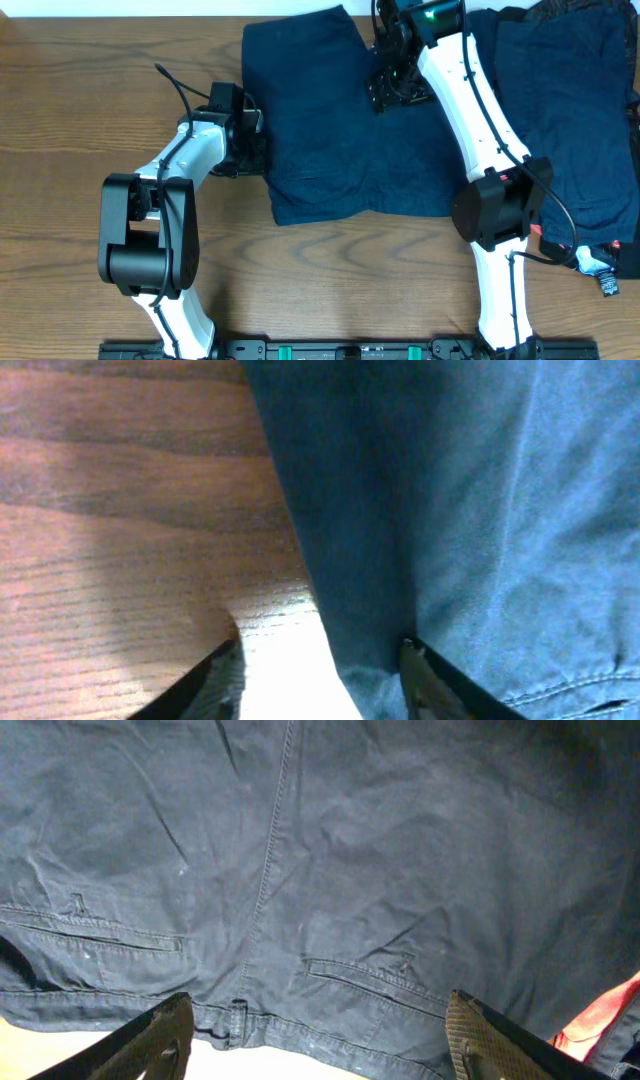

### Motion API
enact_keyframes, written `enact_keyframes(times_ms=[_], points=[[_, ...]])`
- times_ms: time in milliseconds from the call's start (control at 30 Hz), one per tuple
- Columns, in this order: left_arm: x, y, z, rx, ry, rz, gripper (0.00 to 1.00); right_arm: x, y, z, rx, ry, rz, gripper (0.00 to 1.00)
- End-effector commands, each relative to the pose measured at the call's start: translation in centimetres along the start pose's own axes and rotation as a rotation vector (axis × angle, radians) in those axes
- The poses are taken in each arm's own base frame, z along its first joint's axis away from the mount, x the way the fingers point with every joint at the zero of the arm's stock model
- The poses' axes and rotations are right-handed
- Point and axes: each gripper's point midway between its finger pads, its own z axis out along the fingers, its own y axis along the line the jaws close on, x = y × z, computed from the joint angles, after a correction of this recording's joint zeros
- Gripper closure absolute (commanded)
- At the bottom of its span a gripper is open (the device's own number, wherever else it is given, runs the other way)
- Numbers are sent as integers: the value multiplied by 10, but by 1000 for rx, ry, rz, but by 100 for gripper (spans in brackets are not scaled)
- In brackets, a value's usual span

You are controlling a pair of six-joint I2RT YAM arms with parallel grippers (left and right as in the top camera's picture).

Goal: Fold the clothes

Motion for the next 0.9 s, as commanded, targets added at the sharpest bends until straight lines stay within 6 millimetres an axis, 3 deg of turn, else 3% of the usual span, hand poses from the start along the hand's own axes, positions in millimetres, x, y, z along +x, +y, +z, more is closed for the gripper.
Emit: enact_keyframes(times_ms=[0,133,167,300,500,600,667,767,867], points=[[2,0,7,9,13,-1,60,-2,-1,-10,-10,-27,-8,21],[-3,-1,7,10,-6,3,90,-2,-1,-10,-10,-28,-8,21],[-5,-1,7,10,-12,5,94,-2,-1,-10,-10,-28,-8,21],[-6,3,5,-2,-19,36,94,-2,-1,-10,-10,-29,-8,22],[2,34,-4,-62,10,-39,94,-4,-1,-10,-11,-36,-8,22],[2,32,-7,-9,8,-63,94,-6,0,-10,-11,-43,-8,22],[2,23,-8,48,6,-61,87,-7,0,-11,-12,-49,-8,21],[-2,7,-9,141,-5,-43,56,-7,0,-11,-12,-49,-8,21],[-9,-7,-12,228,-37,-32,40,-7,0,-11,-12,-49,-8,21]])
